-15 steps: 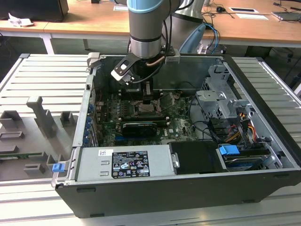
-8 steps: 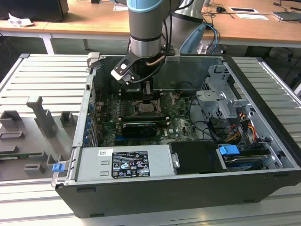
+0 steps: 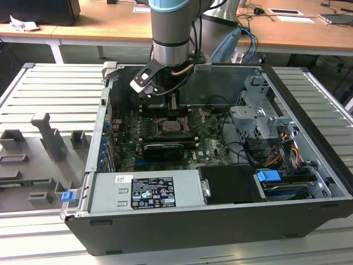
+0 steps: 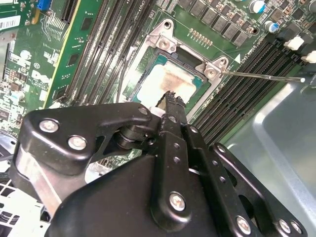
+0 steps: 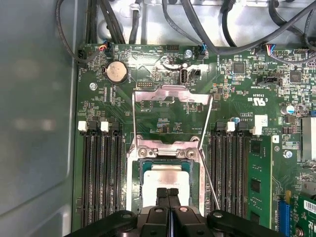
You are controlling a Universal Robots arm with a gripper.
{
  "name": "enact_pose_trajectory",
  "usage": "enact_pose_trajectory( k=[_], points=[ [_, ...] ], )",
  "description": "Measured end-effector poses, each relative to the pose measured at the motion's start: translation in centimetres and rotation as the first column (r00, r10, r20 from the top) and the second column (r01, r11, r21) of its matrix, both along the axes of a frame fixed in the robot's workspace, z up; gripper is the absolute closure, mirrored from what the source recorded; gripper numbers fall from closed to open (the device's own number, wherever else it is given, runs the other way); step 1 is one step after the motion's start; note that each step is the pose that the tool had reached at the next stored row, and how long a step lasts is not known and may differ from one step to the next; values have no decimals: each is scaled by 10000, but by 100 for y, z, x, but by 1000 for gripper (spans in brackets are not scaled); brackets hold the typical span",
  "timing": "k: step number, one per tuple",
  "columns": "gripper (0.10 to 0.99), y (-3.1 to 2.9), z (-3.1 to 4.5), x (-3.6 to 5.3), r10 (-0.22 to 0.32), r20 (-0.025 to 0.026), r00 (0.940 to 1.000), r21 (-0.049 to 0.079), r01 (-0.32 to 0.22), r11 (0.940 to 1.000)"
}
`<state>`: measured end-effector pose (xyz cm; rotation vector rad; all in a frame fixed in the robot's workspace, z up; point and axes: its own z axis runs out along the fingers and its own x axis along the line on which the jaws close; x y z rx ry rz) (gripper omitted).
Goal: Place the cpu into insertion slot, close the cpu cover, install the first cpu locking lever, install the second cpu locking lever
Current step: 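Close the cpu cover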
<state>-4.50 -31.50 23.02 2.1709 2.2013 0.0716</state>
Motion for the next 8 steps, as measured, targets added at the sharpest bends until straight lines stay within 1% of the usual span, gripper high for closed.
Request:
enact_pose_trajectory(
  k=[8],
  points=[
    [980, 2, 19, 0, 0, 1, 10000, 1, 0, 10000]
  ],
)
